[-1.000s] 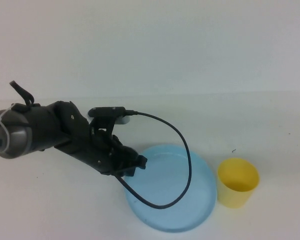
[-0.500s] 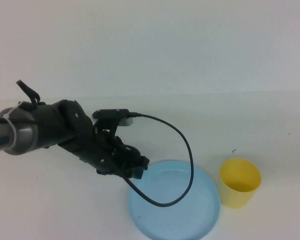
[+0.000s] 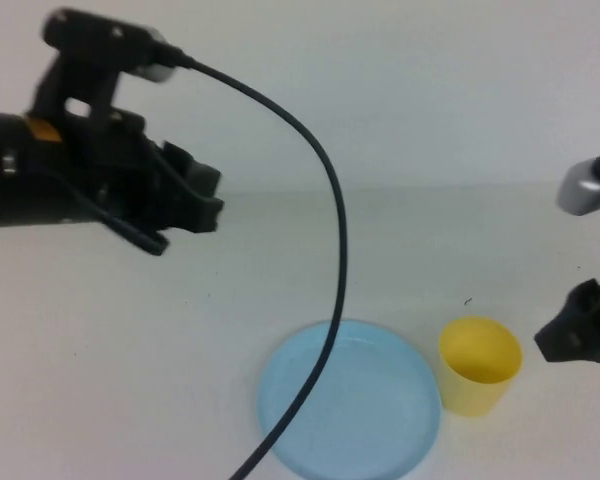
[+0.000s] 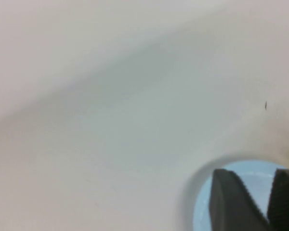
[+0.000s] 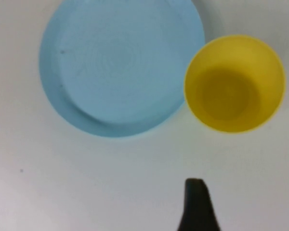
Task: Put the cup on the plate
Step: Pick up the cup from the table
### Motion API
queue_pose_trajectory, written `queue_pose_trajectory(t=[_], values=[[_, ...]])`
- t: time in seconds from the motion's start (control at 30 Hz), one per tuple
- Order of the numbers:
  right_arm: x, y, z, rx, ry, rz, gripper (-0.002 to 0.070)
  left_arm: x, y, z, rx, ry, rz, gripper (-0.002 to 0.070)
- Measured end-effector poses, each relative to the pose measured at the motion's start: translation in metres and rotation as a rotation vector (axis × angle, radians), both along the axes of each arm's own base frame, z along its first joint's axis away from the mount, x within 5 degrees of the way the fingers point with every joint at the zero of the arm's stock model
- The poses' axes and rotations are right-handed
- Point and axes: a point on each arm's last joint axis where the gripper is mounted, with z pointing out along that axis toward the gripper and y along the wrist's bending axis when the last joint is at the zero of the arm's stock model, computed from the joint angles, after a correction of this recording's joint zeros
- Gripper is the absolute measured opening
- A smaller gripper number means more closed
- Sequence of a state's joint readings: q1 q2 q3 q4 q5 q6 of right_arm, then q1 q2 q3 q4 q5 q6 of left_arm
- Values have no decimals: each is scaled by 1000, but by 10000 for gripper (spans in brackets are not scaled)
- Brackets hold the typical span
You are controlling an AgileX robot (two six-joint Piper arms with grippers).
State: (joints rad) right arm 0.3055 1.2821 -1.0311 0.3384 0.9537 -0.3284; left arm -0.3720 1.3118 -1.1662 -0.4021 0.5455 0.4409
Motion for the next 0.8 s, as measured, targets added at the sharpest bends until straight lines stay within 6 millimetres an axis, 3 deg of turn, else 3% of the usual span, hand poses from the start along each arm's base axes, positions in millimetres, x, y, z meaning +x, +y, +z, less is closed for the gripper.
queue_pose_trajectory(t=[0.13, 0.23, 0.47, 0.67, 0.73, 0.8], values=[[28, 23, -13, -109, 31, 29, 444, -46, 25, 44, 42, -167, 29, 50], [50, 39, -26, -142, 58, 47, 444, -80, 47, 60, 74, -261, 94, 16], [88, 50, -70, -261, 133, 70, 444, -134, 79, 48, 142, -334, 176, 3], [103, 52, -103, -346, 173, 91, 440, -158, 92, 47, 95, -377, 243, 1], [106, 52, -113, -363, 185, 96, 414, -164, 95, 46, 88, -389, 250, 1], [108, 52, -120, -376, 197, 101, 342, -171, 99, 45, 92, -410, 260, 1]])
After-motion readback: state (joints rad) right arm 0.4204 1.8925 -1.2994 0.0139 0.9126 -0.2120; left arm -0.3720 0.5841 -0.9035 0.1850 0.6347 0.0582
